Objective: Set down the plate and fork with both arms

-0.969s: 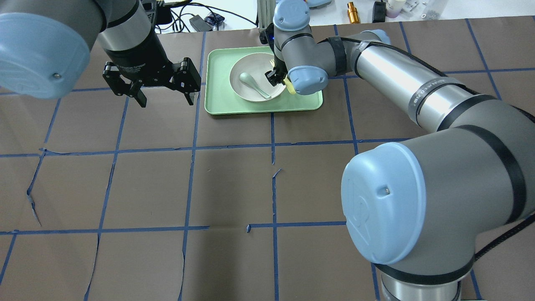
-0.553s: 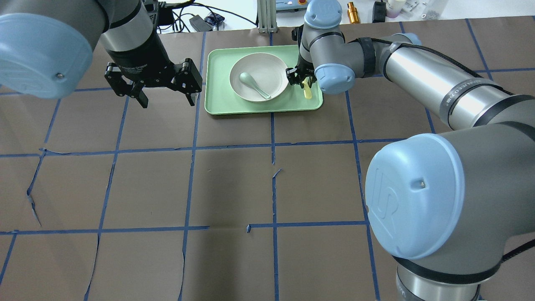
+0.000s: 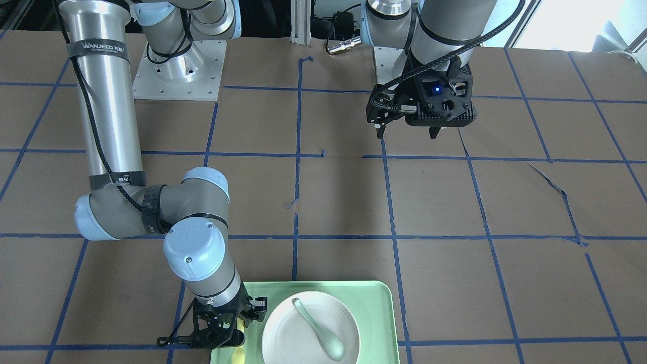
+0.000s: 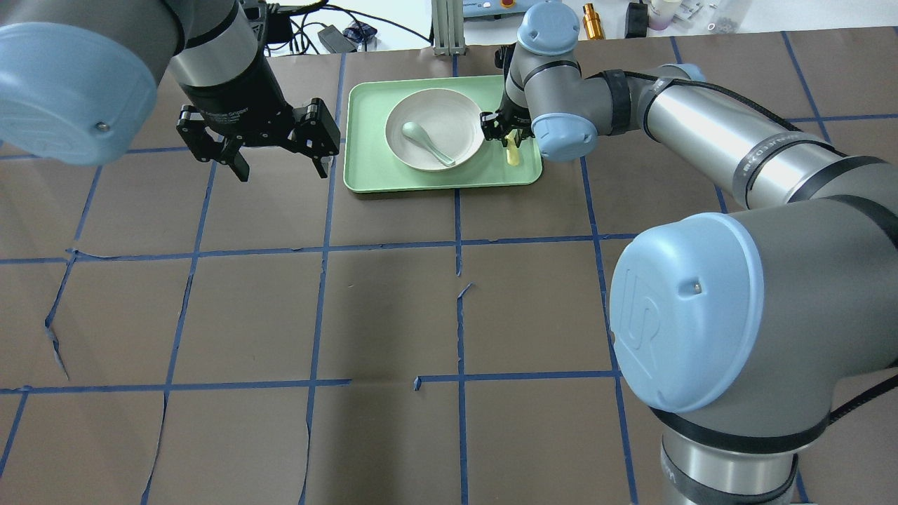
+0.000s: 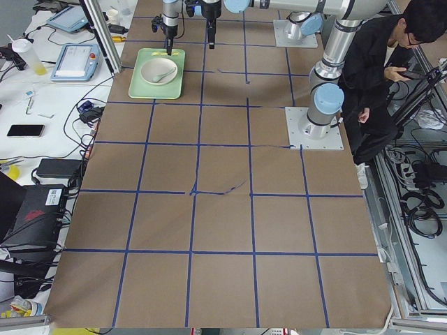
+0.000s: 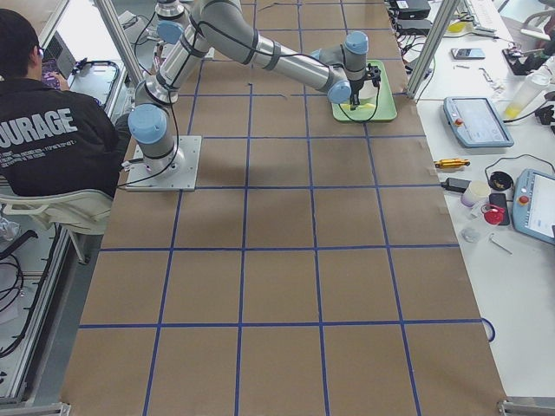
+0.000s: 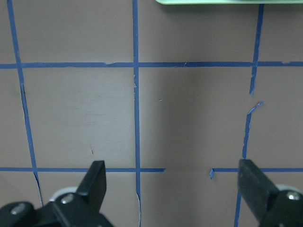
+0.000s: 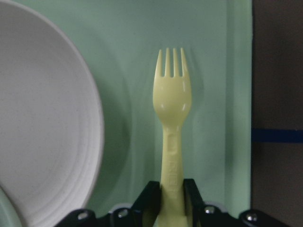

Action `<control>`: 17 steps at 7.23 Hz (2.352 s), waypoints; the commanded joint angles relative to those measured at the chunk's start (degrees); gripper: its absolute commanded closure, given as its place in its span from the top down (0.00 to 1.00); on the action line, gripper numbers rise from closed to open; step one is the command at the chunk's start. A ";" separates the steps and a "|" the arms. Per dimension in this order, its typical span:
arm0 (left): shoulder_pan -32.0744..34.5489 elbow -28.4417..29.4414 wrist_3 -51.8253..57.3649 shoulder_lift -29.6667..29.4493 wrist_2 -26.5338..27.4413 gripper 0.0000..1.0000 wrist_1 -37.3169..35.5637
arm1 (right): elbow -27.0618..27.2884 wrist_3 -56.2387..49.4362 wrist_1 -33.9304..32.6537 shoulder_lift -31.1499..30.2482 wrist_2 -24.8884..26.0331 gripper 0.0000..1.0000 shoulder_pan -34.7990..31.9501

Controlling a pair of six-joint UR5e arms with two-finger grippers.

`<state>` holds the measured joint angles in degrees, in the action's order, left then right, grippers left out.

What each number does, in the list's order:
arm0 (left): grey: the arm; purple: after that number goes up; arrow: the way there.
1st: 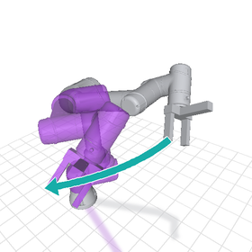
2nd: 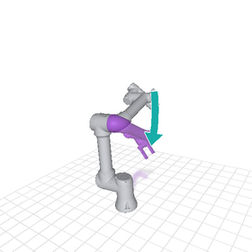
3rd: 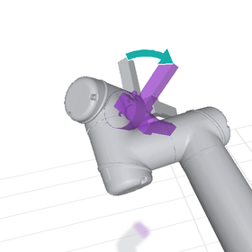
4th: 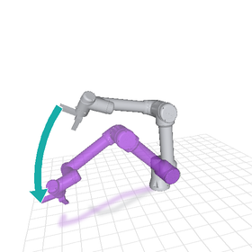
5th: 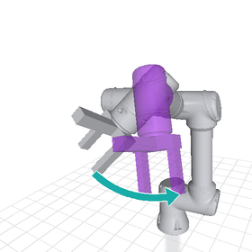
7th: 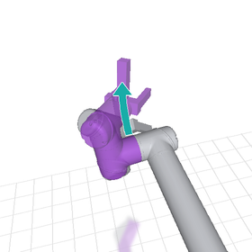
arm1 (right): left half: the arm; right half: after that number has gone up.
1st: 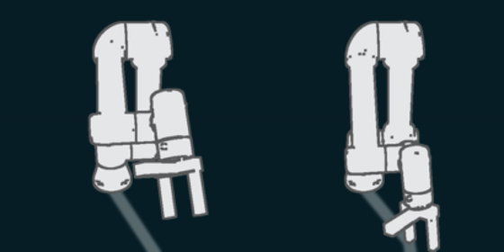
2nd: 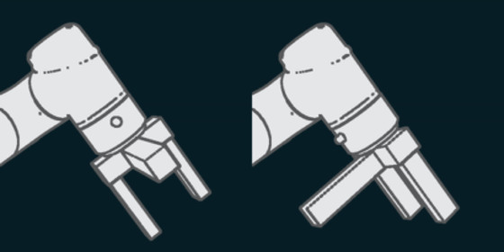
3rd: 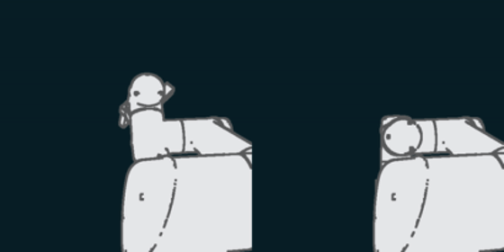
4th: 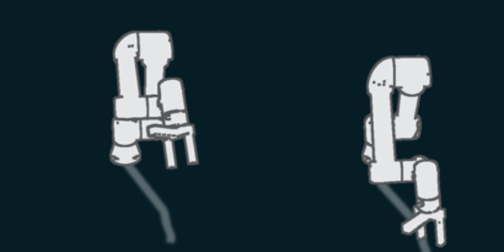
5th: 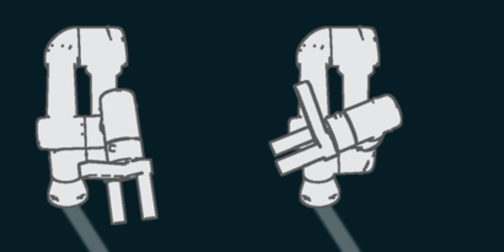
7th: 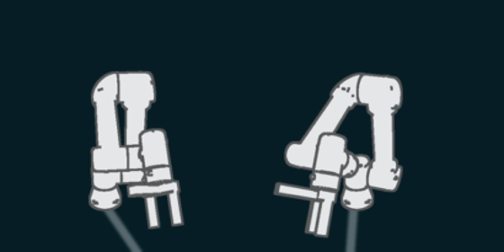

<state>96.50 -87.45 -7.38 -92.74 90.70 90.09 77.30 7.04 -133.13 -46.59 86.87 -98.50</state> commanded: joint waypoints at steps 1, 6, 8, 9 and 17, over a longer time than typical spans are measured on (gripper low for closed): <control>0.00 0.00 0.17 0.02 0.00 1.00 0.00 | 0.48 -0.19 -4.30 -0.07 2.23 1.00 0.41; 0.00 0.00 0.18 0.19 0.17 1.00 0.18 | 0.48 -7.13 17.92 -16.65 2.60 1.00 0.93; 0.00 -0.09 0.18 0.19 0.17 1.00 0.26 | 0.48 -7.04 36.71 -26.22 2.60 1.00 1.20; 0.00 -0.09 0.18 0.19 0.17 1.00 0.35 | 0.48 -6.96 37.67 -28.88 1.99 1.00 1.81; 0.00 0.09 0.26 1.25 -0.09 1.00 1.67 | 3.54 -7.39 49.28 -39.96 2.51 1.00 2.43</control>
<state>96.58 -87.40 -7.12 -91.71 90.47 91.66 79.16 0.01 -85.36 -84.46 89.52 -96.37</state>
